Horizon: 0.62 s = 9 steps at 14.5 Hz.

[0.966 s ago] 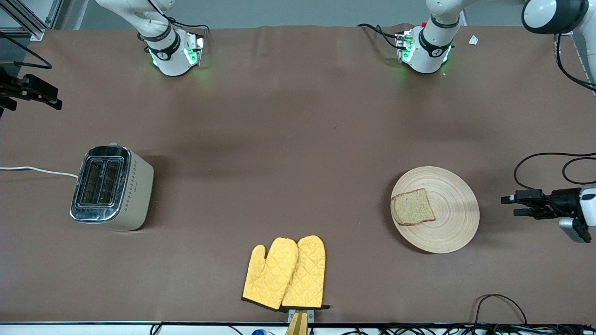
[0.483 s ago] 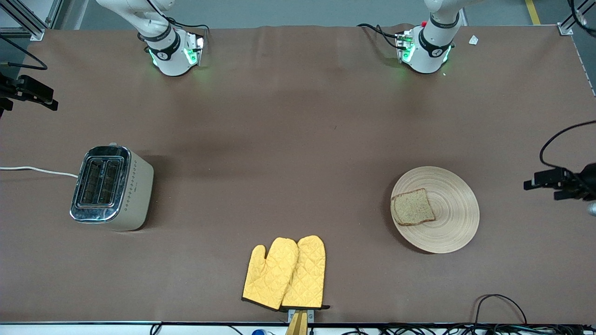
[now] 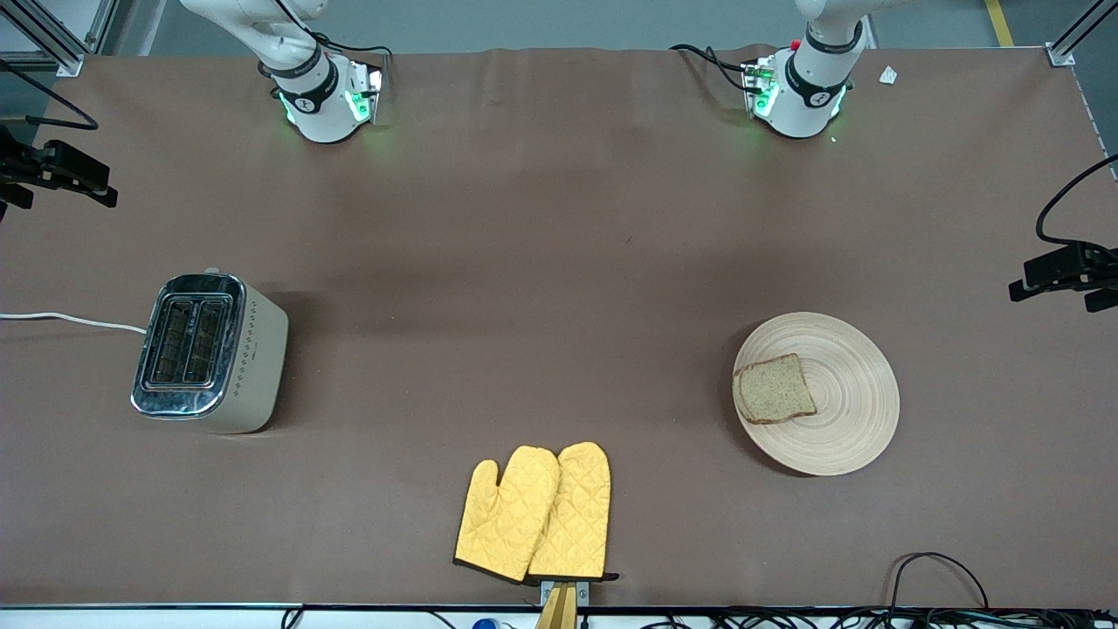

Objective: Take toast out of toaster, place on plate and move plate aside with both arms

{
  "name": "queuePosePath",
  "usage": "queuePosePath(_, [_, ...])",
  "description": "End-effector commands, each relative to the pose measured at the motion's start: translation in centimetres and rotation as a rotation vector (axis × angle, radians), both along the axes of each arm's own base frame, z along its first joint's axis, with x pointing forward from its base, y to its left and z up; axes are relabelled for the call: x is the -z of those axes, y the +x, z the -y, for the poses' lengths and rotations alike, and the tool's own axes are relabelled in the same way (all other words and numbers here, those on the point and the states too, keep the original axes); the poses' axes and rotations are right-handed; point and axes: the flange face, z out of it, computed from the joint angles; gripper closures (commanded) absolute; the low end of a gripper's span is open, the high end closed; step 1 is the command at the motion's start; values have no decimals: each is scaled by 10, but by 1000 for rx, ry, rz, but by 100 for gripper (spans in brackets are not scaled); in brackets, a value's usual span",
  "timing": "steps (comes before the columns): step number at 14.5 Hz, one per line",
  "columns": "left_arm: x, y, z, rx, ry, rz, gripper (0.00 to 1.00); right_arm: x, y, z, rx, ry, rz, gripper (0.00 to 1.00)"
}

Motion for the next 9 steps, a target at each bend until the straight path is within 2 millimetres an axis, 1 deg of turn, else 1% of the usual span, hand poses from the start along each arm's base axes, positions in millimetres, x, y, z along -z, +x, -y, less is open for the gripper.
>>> queuePosePath(1, [-23,-18,28,32,48,23,0,-1,-4,-1,4,14,-2,0])
queuePosePath(2, [-31,-25,48,63,77,33,0,0,-4,0,7,14,-5,0])
queuePosePath(3, [-38,-31,47,59,122,42,0,0,-5,0,7,14,-8,0])
queuePosePath(4, [-45,-37,56,71,148,53,0,0,-5,1,9,16,-8,0])
queuePosePath(5, [-46,-46,59,74,155,48,0,1,-5,1,7,16,-10,0])
queuePosePath(6, [-50,-58,56,67,160,45,0,1,-5,2,9,15,-10,0])
queuePosePath(8, [-48,-82,54,37,138,25,0,1,-5,2,10,16,-15,0])
queuePosePath(9, [-47,-93,57,-1,126,17,0,1,-5,2,14,27,-14,0])
